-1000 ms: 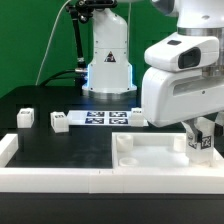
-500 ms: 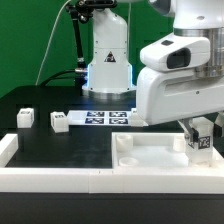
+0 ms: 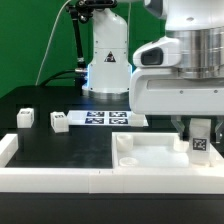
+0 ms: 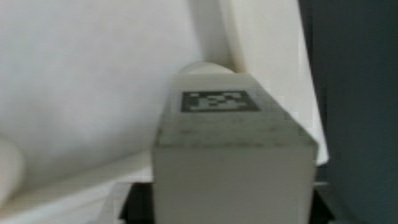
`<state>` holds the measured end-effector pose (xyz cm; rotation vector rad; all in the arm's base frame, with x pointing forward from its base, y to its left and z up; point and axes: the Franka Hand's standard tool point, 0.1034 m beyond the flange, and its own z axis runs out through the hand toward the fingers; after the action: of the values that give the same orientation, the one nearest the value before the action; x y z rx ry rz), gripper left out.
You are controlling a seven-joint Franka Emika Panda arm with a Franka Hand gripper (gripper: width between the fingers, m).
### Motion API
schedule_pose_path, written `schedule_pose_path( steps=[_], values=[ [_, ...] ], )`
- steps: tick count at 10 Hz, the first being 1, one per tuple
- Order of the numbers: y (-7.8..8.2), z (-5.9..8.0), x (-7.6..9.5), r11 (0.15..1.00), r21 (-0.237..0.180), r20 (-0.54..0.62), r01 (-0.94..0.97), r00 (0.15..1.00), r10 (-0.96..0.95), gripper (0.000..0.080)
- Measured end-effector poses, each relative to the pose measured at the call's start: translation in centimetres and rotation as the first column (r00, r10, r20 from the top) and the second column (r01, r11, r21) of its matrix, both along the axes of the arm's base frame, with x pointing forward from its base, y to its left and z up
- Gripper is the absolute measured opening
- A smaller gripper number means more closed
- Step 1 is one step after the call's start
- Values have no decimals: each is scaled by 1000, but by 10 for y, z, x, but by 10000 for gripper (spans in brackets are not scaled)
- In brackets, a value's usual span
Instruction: Assemble one leg
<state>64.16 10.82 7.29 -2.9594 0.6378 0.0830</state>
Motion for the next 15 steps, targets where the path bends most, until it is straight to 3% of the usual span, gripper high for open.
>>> schedule_pose_path(
  steps=[5, 7, 8, 9, 10, 11, 15],
  values=[
    [-3, -1, -3, 918, -40, -57, 394, 917, -396, 290],
    [-2, -1, -4, 926, -39, -58, 376, 924, -378, 290],
    [-2, -1, -3, 942, -35, -53, 334, 941, -335, 345],
    [-2, 0, -3, 956, -31, -48, 293, 955, -294, 528],
    [0, 0, -3, 980, -24, -39, 200, 979, -201, 528],
    [4, 0, -4, 996, -16, -28, 85, 996, -85, 624],
    [10, 0, -5, 933, -1, 24, -360, 933, 360, 648]
  ],
)
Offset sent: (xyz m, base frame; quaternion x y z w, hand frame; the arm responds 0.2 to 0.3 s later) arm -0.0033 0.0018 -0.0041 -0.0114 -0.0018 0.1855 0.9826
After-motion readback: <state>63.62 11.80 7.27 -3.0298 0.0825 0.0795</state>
